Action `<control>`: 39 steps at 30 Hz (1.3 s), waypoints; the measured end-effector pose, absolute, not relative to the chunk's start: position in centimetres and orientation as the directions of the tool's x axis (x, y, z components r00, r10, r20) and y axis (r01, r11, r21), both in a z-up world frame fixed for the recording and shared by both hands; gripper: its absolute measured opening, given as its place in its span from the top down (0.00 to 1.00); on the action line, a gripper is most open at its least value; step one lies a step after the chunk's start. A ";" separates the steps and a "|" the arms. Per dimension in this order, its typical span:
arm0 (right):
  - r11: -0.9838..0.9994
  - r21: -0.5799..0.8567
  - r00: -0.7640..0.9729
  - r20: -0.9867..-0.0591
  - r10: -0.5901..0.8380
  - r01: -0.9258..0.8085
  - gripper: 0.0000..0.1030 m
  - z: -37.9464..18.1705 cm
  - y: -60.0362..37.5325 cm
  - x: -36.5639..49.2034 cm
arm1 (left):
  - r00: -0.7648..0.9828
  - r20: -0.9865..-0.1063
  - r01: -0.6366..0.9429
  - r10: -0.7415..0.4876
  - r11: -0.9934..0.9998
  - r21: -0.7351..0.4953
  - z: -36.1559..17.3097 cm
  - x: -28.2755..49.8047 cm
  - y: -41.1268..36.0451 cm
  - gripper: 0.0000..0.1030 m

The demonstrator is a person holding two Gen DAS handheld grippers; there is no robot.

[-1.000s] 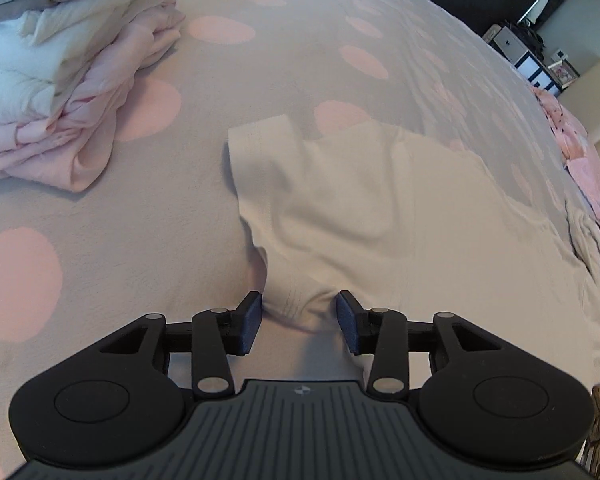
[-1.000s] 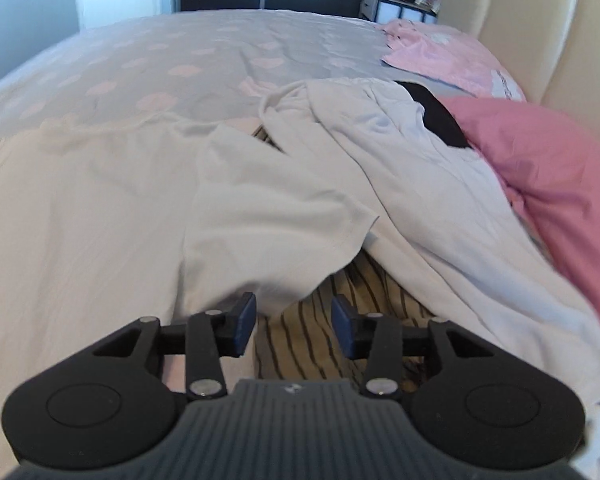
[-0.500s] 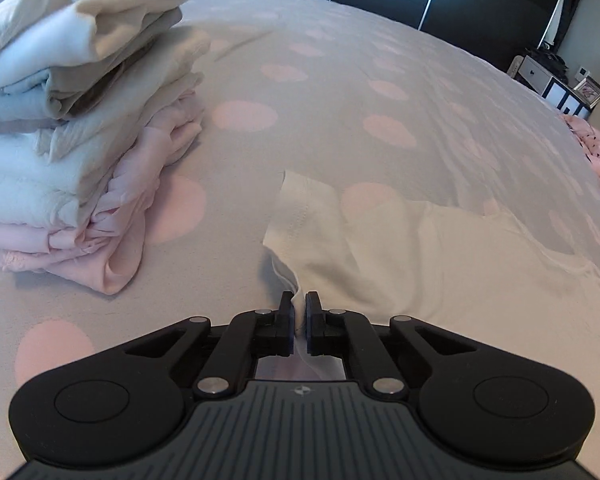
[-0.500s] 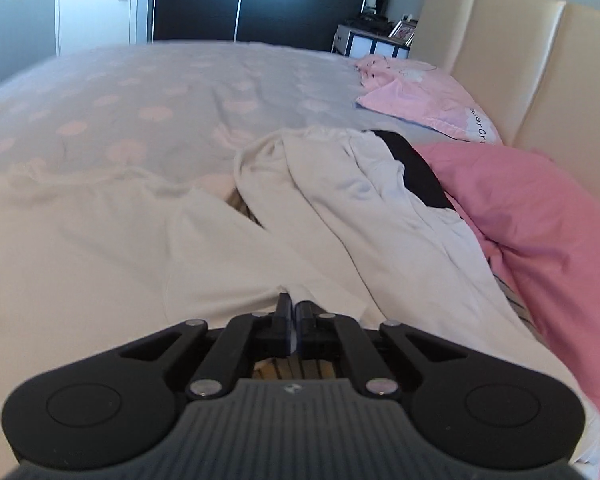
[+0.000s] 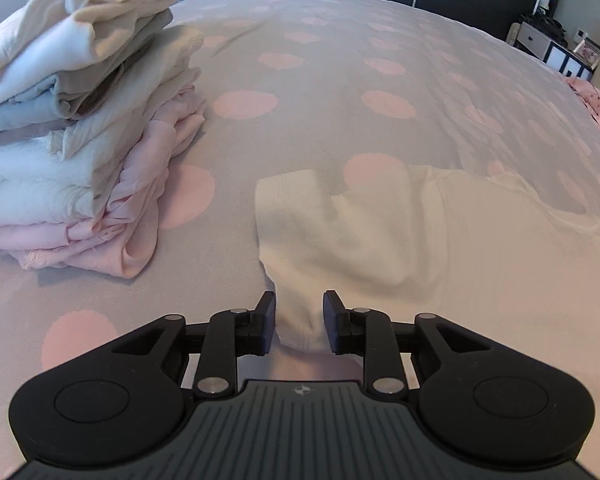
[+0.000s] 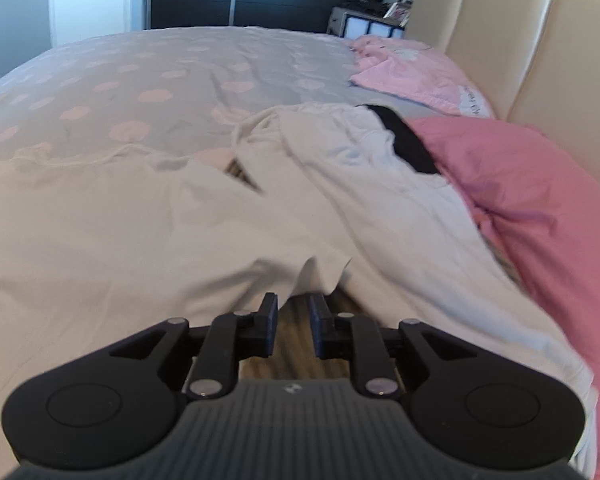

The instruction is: Fold clothes

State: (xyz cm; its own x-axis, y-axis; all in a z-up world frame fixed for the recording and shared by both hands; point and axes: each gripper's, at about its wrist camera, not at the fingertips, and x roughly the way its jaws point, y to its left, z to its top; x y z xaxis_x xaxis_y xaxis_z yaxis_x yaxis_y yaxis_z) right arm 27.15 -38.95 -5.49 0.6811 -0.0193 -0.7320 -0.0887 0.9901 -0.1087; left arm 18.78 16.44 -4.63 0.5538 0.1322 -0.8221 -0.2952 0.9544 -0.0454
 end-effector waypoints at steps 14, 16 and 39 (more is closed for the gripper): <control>0.987 0.075 0.578 -0.804 0.143 -0.140 0.78 -10.6 -37.5 26.9 | 0.516 -0.855 -0.301 0.062 0.947 -0.113 -5.3 16.4 14.7 0.64; 0.984 0.117 0.577 -0.798 0.173 -0.134 0.77 -10.6 -37.2 27.4 | 0.510 -0.858 -0.296 0.059 0.949 -0.110 -5.4 16.5 14.4 0.64; 0.966 0.252 0.532 -0.812 0.240 -0.051 0.73 -10.8 -38.8 27.9 | 0.481 -0.876 -0.255 0.038 0.962 -0.099 -6.5 17.3 13.9 0.62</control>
State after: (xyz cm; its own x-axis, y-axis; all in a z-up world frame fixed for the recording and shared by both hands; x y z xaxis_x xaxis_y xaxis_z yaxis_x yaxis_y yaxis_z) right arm 27.94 -38.79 -10.76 0.5318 0.2402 -0.8121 -0.0514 0.9663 0.2522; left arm 17.32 13.86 -6.49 0.4810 0.0377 -0.8759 -0.2553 0.9618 -0.0988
